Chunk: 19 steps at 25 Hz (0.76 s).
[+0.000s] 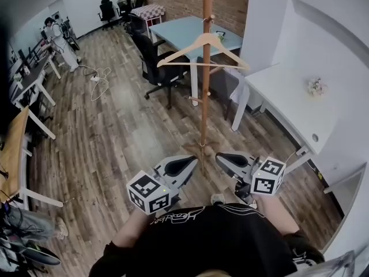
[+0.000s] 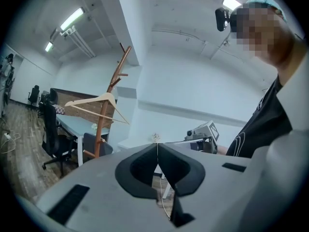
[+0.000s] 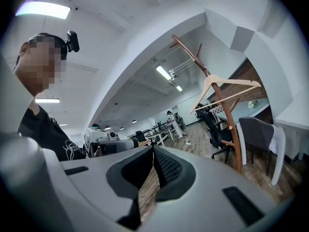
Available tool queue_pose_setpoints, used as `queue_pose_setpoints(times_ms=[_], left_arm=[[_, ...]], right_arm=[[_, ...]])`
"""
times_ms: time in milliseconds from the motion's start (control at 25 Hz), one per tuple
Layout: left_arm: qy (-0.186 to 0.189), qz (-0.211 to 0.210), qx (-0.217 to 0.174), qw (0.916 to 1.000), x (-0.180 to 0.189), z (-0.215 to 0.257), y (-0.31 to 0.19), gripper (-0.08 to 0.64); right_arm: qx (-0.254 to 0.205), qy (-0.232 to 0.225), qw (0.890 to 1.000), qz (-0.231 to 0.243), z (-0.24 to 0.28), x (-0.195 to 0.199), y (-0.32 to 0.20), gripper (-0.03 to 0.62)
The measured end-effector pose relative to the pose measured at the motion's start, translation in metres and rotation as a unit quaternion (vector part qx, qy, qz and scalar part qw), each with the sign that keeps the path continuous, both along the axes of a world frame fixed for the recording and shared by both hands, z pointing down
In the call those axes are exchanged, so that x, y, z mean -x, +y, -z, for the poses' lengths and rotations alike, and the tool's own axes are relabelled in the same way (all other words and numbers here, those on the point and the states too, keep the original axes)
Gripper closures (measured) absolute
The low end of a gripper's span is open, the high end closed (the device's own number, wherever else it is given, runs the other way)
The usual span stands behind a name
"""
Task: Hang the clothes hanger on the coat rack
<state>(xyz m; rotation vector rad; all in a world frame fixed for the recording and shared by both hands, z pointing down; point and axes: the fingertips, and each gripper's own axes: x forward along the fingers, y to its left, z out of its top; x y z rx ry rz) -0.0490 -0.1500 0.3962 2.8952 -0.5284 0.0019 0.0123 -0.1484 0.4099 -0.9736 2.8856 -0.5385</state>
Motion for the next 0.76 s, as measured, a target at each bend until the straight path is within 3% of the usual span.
queue_pose_setpoints(times_ms=[760], left_arm=[[-0.014, -0.018, 0.028, 0.9993, -0.013, -0.028, -0.023, 0.551]], right_arm=[[0.030, -0.001, 0.999, -0.035, -0.020, -0.017, -0.016, 0.552]])
